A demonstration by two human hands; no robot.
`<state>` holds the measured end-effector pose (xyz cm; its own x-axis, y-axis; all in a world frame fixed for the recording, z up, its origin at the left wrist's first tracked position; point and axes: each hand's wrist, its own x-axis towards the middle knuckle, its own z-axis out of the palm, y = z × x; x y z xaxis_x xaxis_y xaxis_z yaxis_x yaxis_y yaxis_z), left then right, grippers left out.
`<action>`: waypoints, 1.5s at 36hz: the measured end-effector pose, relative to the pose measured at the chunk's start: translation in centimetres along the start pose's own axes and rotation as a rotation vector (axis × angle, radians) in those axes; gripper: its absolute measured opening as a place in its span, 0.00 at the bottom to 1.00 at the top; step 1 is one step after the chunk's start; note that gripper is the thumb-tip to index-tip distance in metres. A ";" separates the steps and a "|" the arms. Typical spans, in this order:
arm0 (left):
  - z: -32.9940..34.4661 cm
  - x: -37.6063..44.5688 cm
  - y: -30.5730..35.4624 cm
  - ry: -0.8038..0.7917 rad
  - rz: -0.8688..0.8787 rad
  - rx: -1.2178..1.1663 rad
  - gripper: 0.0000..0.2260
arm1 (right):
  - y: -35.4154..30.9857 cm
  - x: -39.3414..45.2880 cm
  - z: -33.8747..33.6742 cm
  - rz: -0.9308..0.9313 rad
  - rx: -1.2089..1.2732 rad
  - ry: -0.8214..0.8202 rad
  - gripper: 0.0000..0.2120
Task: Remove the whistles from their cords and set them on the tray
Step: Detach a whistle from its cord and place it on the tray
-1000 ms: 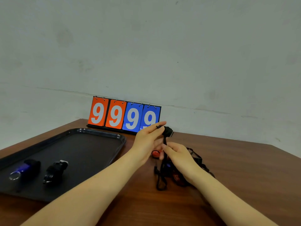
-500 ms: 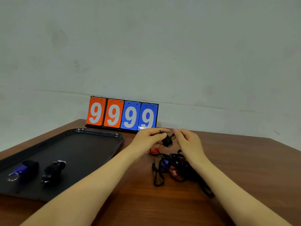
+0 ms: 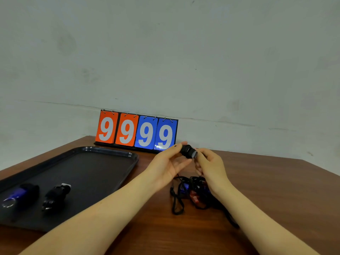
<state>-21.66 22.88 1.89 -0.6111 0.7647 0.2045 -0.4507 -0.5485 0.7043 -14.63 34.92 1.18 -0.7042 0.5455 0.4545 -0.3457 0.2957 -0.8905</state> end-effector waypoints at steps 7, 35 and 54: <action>0.1 -0.1 -0.5 0.078 0.012 -0.171 0.08 | 0.6 0.0 -0.4 -0.300 -0.412 0.001 0.09; -1.0 0.8 -1.1 0.387 0.319 0.364 0.09 | 1.0 0.1 -0.3 -0.595 -0.857 -0.120 0.03; -0.5 1.0 -0.5 0.366 0.504 0.854 0.06 | 1.1 -0.2 0.1 -0.483 -0.645 0.049 0.04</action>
<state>-22.38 23.77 1.43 -0.8233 0.2878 0.4893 0.4304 -0.2457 0.8686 -14.97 35.03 0.11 -0.5354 0.2708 0.8000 -0.1689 0.8937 -0.4156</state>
